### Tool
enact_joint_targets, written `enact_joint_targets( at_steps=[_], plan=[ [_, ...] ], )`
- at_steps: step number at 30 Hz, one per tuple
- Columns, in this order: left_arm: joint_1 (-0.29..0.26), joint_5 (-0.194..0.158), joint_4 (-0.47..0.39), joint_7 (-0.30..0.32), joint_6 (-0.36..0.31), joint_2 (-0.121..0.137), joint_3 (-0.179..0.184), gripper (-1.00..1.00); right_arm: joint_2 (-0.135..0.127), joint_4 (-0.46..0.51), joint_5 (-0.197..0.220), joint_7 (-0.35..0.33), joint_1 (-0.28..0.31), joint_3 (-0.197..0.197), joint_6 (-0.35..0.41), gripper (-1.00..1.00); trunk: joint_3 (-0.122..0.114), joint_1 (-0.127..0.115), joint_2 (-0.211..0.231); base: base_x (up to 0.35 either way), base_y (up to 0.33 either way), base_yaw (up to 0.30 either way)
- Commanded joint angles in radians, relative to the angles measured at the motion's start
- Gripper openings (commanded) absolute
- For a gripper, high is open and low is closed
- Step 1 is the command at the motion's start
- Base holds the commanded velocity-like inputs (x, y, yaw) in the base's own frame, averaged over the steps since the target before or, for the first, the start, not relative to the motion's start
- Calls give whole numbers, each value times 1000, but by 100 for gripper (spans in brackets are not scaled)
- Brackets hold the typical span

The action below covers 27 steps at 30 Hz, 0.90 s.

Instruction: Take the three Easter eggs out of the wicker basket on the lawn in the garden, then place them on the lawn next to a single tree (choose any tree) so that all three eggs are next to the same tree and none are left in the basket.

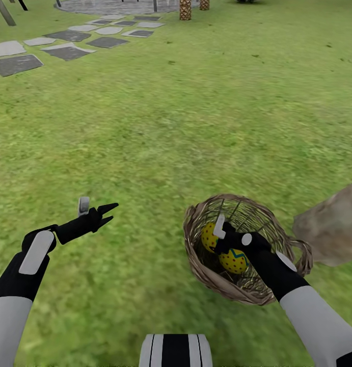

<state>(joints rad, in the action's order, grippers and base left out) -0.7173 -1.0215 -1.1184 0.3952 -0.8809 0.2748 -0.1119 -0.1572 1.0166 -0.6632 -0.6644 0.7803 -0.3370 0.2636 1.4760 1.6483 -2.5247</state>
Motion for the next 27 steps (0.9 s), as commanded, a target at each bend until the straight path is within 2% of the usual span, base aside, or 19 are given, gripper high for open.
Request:
enact_joint_targets(
  at_steps=[1, 4, 8, 11, 25, 27],
  plan=[
    [-1, 2, 0, 4, -6, -1, -2, 100, -1, 2, -6, -3, 0, -2, 5, 100, 1, 0, 0, 0, 0, 0],
    [-1, 1, 0, 4, -6, -2, -2, 100, -1, 4, -6, 5, 0, -2, 6, 100, 1, 0, 0, 0, 0, 0],
    [-1, 1, 0, 4, -6, -3, -2, 100, 2, -1, -8, 84, 0, -3, 7, 100, 1, 0, 0, 0, 0, 0],
    [-1, 1, 0, 4, -6, -3, -2, 100, 2, -12, -9, 110, 0, -3, 11, 100, 5, 0, -1, 0, 0, 0],
    [-1, 1, 0, 4, -6, -3, -2, 100, 4, -46, -12, 106, 0, -11, 10, 100, 12, 1, -1, 0, 0, 0],
    [-1, 1, 0, 4, -6, -3, -2, 100, 4, -56, -12, 106, 0, -11, 10, 100, 20, 2, -1, 0, 0, 0]
  ],
)
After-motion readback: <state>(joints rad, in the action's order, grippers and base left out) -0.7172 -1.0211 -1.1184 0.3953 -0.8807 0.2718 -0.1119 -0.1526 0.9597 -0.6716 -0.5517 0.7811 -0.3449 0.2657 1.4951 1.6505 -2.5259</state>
